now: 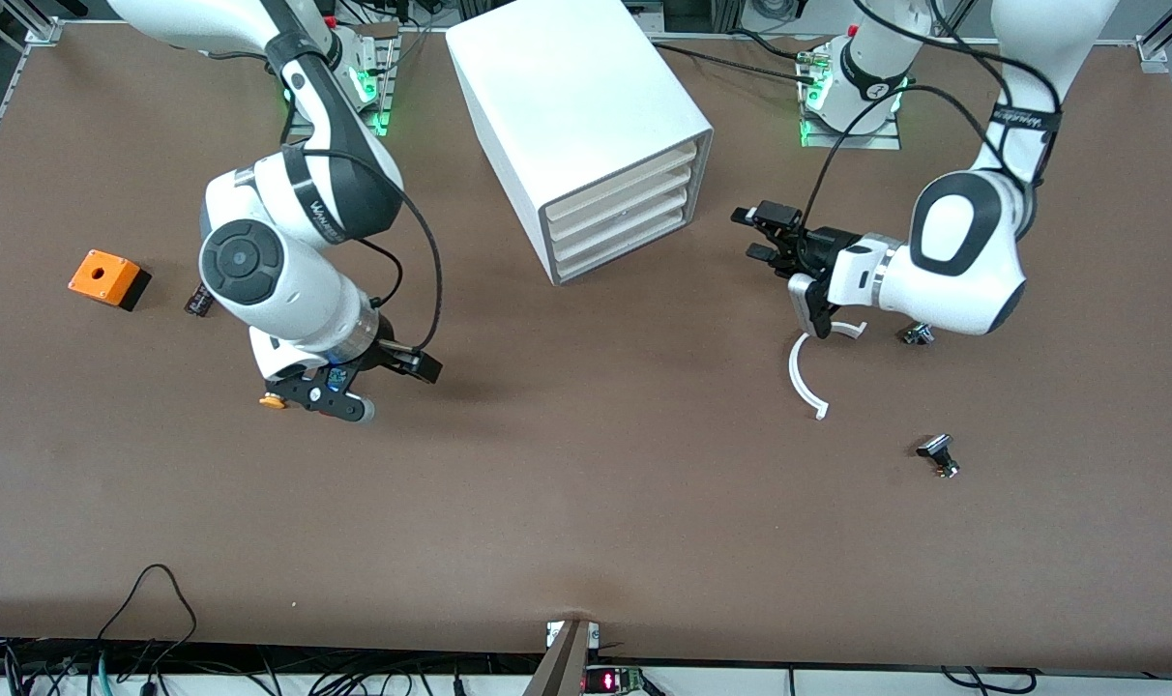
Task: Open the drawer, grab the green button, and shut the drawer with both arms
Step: 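Grasp the handle of a cabinet drawer with the left gripper, then pull the drawer out of the cabinet with the left gripper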
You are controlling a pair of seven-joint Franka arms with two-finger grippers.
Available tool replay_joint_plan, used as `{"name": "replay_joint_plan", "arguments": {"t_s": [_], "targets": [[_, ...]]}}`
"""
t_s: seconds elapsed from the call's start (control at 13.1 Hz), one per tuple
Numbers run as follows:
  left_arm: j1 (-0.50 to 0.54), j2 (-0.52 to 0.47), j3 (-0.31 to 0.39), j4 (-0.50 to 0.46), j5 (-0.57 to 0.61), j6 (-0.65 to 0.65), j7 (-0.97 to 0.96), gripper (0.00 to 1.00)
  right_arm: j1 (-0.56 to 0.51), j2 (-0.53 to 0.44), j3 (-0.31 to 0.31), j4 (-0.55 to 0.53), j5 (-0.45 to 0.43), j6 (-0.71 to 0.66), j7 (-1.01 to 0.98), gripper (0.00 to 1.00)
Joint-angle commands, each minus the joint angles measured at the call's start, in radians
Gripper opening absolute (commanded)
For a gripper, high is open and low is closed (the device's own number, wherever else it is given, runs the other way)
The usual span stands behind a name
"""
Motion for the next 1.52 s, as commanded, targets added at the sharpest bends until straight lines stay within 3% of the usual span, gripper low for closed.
{"name": "replay_joint_plan", "arguments": {"t_s": [0.0,0.08,0.3,0.53,0.99,1.45], "targets": [[-0.002,0.100,0.003,-0.047,-0.190,0.017,0.211,0.71,0.034,0.050,-0.005,0.072,0.007,0.001,0.117,0.99],[-0.014,0.123,0.003,-0.077,-0.255,0.027,0.286,0.69,0.045,0.059,-0.005,0.082,0.009,0.002,0.157,0.99],[-0.055,0.176,0.003,-0.101,-0.293,0.059,0.351,0.55,0.092,0.098,-0.005,0.135,0.007,0.002,0.272,0.99],[-0.115,0.221,0.003,-0.106,-0.349,0.060,0.354,0.52,0.131,0.138,-0.005,0.187,0.007,0.007,0.399,0.99],[-0.160,0.236,0.003,-0.143,-0.354,0.091,0.353,0.49,0.197,0.227,-0.006,0.306,0.007,0.010,0.563,0.99],[-0.213,0.239,0.000,-0.174,-0.359,0.136,0.353,0.48,0.214,0.241,-0.006,0.309,0.006,0.012,0.585,0.99]]}}
